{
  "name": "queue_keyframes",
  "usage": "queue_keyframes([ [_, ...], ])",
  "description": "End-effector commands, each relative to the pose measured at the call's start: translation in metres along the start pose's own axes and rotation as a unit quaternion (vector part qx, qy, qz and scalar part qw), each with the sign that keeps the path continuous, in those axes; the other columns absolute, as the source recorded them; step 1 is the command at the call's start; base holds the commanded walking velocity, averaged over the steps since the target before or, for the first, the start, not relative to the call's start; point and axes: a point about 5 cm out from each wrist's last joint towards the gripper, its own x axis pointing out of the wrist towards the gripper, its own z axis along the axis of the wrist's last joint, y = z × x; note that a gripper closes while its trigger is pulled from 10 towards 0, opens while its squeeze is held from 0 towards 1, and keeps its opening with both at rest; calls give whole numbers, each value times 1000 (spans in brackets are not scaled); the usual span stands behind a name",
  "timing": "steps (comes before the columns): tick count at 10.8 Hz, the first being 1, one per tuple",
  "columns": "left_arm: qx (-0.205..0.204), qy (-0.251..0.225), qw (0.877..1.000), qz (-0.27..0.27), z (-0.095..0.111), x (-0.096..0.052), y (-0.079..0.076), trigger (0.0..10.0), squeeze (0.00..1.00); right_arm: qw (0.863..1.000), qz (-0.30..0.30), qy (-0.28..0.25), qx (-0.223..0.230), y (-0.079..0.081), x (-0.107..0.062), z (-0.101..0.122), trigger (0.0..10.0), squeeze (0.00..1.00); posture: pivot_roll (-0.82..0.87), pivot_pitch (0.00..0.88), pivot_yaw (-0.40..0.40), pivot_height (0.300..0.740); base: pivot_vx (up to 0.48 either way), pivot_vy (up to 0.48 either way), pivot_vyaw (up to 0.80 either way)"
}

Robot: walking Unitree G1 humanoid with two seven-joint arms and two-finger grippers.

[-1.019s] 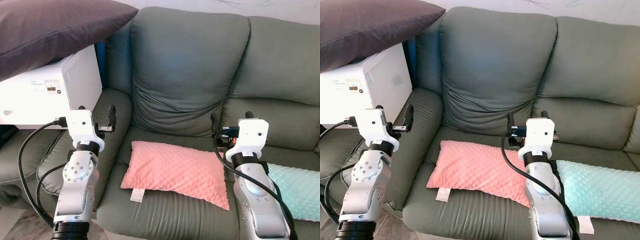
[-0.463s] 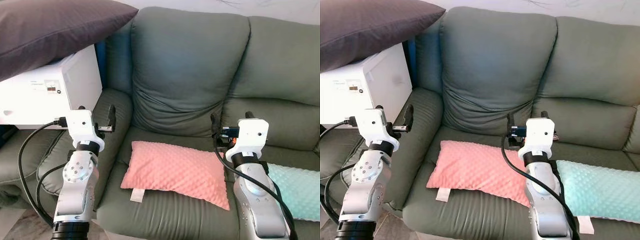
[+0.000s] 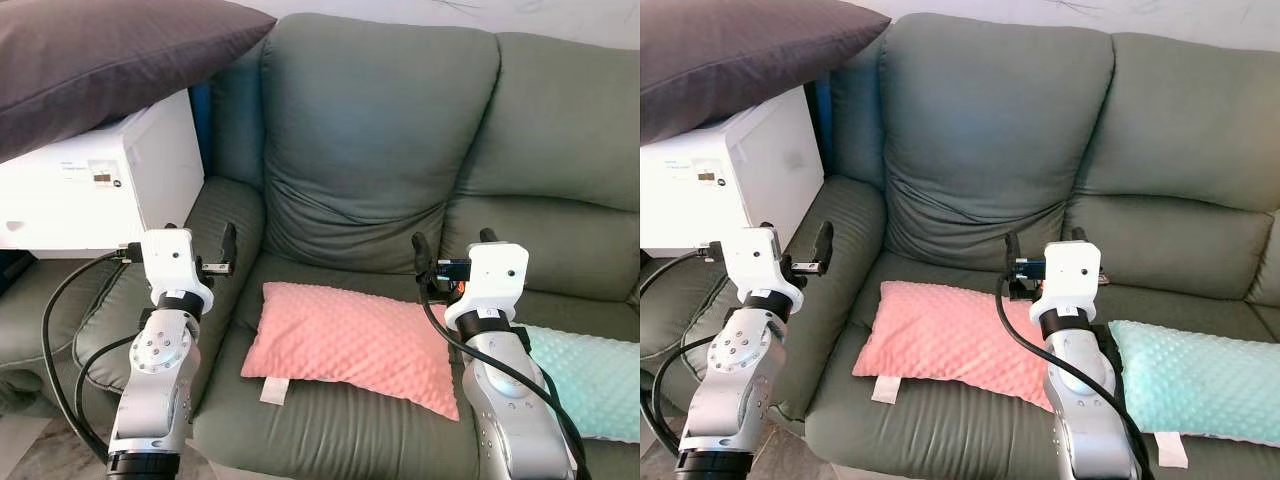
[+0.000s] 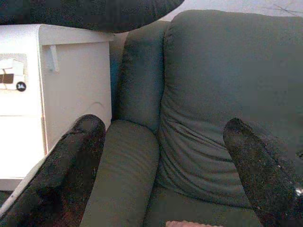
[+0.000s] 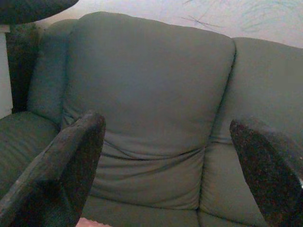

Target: Move the pillow to the sofa

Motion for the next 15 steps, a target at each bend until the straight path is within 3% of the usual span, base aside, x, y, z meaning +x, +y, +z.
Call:
queue_keyframes([
  [1, 0, -4, 1000, -1, 3, 1, -1, 10000, 0, 1000, -2, -3, 5, -1, -1, 4, 10000, 0, -104, 30, -24, 740, 0, 0, 0],
  [6, 38, 13, 999, 1, -12, -10, 13, 10000, 0, 998, -28, 60, 10, -16, -22, -24, 10000, 0, -107, 41, -16, 740, 0, 0, 0],
  [15, 27, 21, 999, -6, -13, -11, 10, 10000, 0, 998, -21, 55, 5, -12, -21, -22, 10000, 0, -105, 51, -18, 740, 0, 0, 0],
])
